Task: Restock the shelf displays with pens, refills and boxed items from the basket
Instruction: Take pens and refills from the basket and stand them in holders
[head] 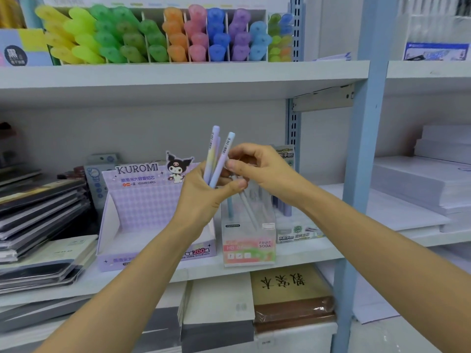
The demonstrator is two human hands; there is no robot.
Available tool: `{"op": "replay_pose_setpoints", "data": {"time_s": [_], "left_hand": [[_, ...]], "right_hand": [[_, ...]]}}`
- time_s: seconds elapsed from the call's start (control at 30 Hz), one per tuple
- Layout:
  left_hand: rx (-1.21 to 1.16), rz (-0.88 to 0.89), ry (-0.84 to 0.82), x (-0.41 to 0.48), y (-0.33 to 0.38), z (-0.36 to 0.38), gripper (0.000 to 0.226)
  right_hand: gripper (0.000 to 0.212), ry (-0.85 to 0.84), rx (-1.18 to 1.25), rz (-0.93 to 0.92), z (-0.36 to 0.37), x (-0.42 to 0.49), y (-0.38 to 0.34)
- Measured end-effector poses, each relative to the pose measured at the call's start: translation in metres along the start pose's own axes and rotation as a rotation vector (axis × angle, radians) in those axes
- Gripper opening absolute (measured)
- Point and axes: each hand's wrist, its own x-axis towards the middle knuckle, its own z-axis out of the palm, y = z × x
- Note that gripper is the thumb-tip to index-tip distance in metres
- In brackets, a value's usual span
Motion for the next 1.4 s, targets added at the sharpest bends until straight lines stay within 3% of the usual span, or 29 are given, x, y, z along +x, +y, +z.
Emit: {"op": "replay_pose_setpoints", "data": {"time_s": [0.1,0.2,0.3,0.4,0.57,0.67,0.87,0.97,1.13,1.2,1.27,1.33,1.4], "left_hand": [[-0.007,-0.033,0.003,0.0,0.002,0.001,0.017],[0.043,-0.186,0.075,0.005,0.0,-0.009,0.036],[-0.158,-0.337,0.085,0.006,-0.003,-0.017,0.045],[-0.248,-0.372,0.046,0.003,-0.007,-0.017,0.043],[-0.006,-0.354,0.006,-0.001,-0.015,-0.016,0.028],[0.005,-0.315,-0.039,-0.004,-0.021,-0.02,0.029],[-0.092,-0.29,-0.125,-0.006,-0.028,-0.027,0.028],[-0.086,-0.265,-0.142,-0.008,-0.03,-0.027,0.028],[-0.053,-0.222,-0.153,-0.011,-0.028,-0.027,0.029],[-0.029,-0.209,-0.153,-0.011,-0.028,-0.027,0.032],[-0.019,-0.208,-0.164,-0.011,-0.026,-0.027,0.033],[-0.023,-0.208,-0.183,-0.012,-0.025,-0.025,0.033],[-0.029,-0.203,-0.207,-0.013,-0.024,-0.023,0.034]], "right_hand": [[0.01,0.09,0.115,-0.01,-0.003,0.002,0.0],[0.005,0.326,0.215,-0.048,-0.016,0.005,0.001],[0.003,0.451,0.114,-0.023,-0.026,0.007,0.009],[0.006,0.39,-0.097,0.033,-0.018,0.005,0.022],[0.005,0.26,-0.364,0.012,0.004,0.002,0.04],[0.004,0.2,-0.423,0.011,0.006,0.004,0.043],[0.018,0.215,-0.438,0.01,0.006,0.01,0.046],[0.015,0.277,-0.509,-0.032,0.007,0.013,0.051],[0.015,0.212,-0.728,0.101,0.002,0.018,0.052],[0.02,0.258,-0.643,0.079,0.004,0.013,0.049],[0.022,0.307,-0.38,0.01,0.007,0.005,0.038],[0.024,0.24,-0.064,0.014,0.009,0.0,0.025],[0.024,0.159,0.047,0.039,0.012,-0.002,0.015]]}}
